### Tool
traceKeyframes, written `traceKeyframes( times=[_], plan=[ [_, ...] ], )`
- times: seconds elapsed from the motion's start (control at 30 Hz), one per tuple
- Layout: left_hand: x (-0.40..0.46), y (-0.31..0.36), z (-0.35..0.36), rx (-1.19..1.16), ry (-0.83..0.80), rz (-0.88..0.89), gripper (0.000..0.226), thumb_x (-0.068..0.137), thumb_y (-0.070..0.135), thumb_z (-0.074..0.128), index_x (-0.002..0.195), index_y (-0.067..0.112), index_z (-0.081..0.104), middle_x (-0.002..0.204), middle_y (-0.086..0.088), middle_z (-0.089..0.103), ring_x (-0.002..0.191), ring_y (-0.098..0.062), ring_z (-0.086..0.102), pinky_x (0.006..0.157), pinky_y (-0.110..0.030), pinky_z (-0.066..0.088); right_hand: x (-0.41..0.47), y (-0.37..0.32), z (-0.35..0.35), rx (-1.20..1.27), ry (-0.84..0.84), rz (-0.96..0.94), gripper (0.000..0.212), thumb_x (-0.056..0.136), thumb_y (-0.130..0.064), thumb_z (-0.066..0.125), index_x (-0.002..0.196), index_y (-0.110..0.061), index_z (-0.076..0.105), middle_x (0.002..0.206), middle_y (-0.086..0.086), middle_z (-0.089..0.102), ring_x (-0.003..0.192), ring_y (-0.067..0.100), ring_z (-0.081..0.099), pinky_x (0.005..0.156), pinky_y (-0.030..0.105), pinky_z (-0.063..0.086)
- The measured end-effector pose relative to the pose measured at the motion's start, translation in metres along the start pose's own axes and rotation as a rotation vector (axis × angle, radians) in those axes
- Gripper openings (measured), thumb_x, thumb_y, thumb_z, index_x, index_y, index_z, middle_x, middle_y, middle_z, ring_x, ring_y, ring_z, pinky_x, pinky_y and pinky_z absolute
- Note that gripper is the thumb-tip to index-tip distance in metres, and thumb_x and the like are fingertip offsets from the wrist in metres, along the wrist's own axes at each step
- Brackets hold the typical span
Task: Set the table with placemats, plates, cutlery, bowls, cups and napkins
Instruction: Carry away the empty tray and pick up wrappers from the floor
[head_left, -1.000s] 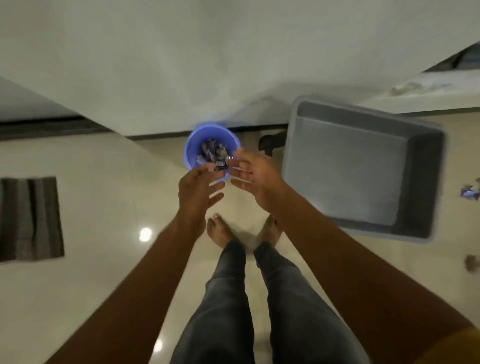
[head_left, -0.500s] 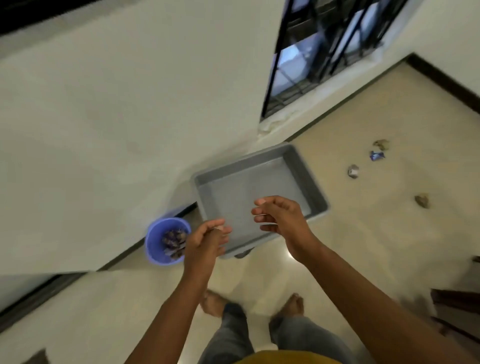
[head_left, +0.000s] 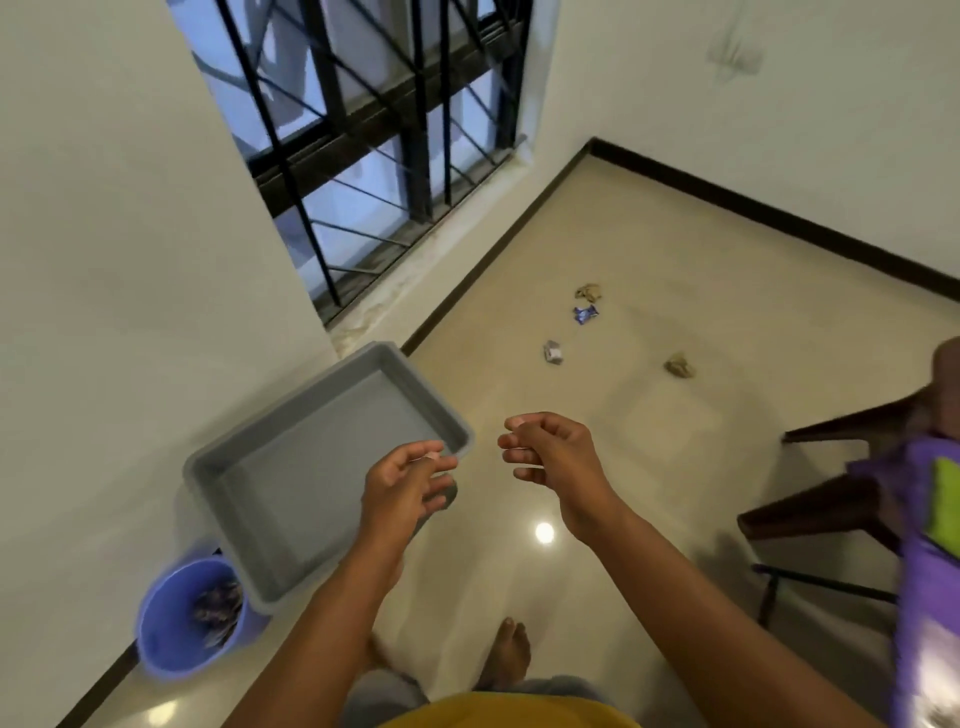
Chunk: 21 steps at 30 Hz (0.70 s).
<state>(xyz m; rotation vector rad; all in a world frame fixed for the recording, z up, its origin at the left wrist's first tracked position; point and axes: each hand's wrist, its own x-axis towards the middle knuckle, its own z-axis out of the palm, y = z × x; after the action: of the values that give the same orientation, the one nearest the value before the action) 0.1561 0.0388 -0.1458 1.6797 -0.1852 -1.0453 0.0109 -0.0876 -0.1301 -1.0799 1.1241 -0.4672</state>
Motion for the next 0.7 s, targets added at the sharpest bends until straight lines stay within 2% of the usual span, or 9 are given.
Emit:
traceKeyframes(
  times=[0.17,0.43,0.57,0.7],
  plan=[
    [0.014,0.016,0.061,0.073,-0.103,-0.001,0.018,0.104,0.02,0.06,0.116,0.022,0.074,0.106,0.0,0.08,0.099,-0.02,0.076,0.09,-0.039,0.062,0.017,-0.015,-0.049,0.053,0.066,0.0,0.018,0.098,-0.023,0.068,0.108,-0.009,0.074,0.091,0.006,0.078,0.082,0.017,0.071,0.076,0.033,0.054],
    [0.083,0.044,0.137,0.155,-0.235,-0.028,0.017,0.105,0.021,0.059,0.114,0.024,0.073,0.101,0.006,0.08,0.097,-0.015,0.076,0.079,-0.03,0.06,0.078,-0.034,-0.1,0.088,0.185,0.022,0.017,0.098,-0.026,0.069,0.106,-0.013,0.075,0.096,0.006,0.079,0.088,0.021,0.074,0.076,0.034,0.057],
    [0.126,0.057,0.17,0.208,-0.281,-0.045,0.018,0.106,0.021,0.057,0.116,0.023,0.072,0.105,0.003,0.08,0.098,-0.016,0.076,0.081,-0.03,0.061,0.115,-0.045,-0.118,0.103,0.233,0.059,0.017,0.098,-0.026,0.069,0.107,-0.012,0.074,0.097,0.007,0.079,0.093,0.026,0.075,0.08,0.037,0.058],
    [0.166,0.072,0.198,0.286,-0.318,-0.082,0.019,0.105,0.021,0.057,0.116,0.024,0.072,0.105,0.003,0.079,0.099,-0.017,0.075,0.086,-0.034,0.062,0.151,-0.062,-0.135,0.131,0.308,0.098,0.016,0.098,-0.023,0.069,0.106,-0.01,0.074,0.096,0.008,0.079,0.084,0.019,0.074,0.078,0.035,0.056]
  ],
)
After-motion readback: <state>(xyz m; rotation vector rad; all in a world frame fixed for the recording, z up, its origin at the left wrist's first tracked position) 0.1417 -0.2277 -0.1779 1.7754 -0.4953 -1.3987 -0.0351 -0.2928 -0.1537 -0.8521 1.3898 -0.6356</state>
